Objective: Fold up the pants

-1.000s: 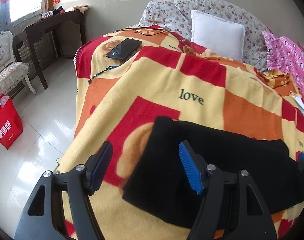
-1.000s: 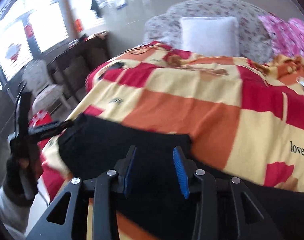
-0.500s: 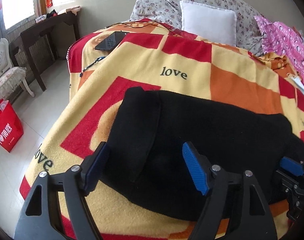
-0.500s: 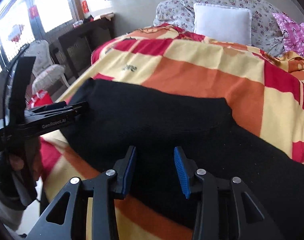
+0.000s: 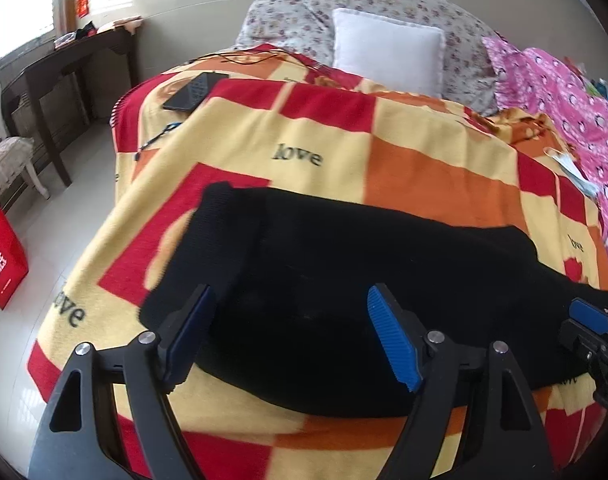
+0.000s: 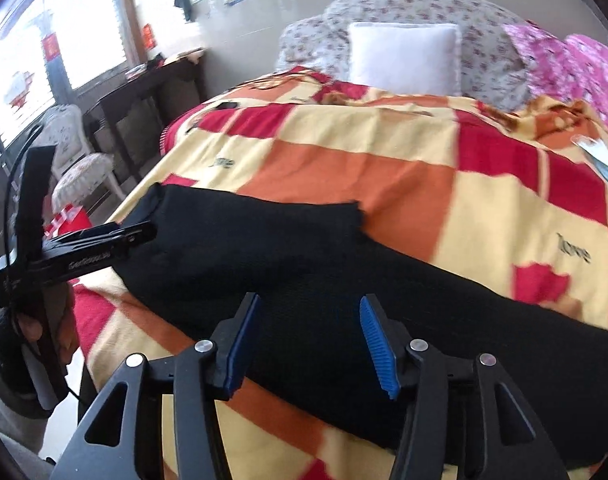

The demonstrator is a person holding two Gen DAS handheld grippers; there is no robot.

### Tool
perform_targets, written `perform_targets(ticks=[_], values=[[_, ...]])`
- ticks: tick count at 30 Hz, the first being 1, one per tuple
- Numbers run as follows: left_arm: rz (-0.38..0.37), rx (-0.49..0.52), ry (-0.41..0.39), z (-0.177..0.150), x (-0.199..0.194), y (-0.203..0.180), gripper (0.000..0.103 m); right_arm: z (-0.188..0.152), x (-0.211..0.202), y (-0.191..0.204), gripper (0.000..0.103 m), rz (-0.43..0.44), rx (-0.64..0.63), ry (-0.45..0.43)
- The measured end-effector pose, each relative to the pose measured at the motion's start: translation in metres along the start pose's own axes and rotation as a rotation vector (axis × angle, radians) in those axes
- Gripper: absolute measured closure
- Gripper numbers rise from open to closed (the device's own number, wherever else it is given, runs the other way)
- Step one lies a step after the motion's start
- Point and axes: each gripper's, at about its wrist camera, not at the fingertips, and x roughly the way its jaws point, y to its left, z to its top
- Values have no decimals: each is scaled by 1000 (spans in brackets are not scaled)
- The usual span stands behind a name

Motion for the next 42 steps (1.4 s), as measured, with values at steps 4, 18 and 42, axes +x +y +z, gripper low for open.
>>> perform_targets(ticks=[4, 18, 42], values=[[10, 39, 12, -7, 10, -15, 19, -12, 3, -19, 50, -45, 27, 37], [-59, 91, -20, 0, -10, -47, 19, -25, -25, -48, 44, -103, 97, 6], [-178, 227, 46, -4, 9, -145, 19, -52, -42, -120, 41, -155, 244, -1]])
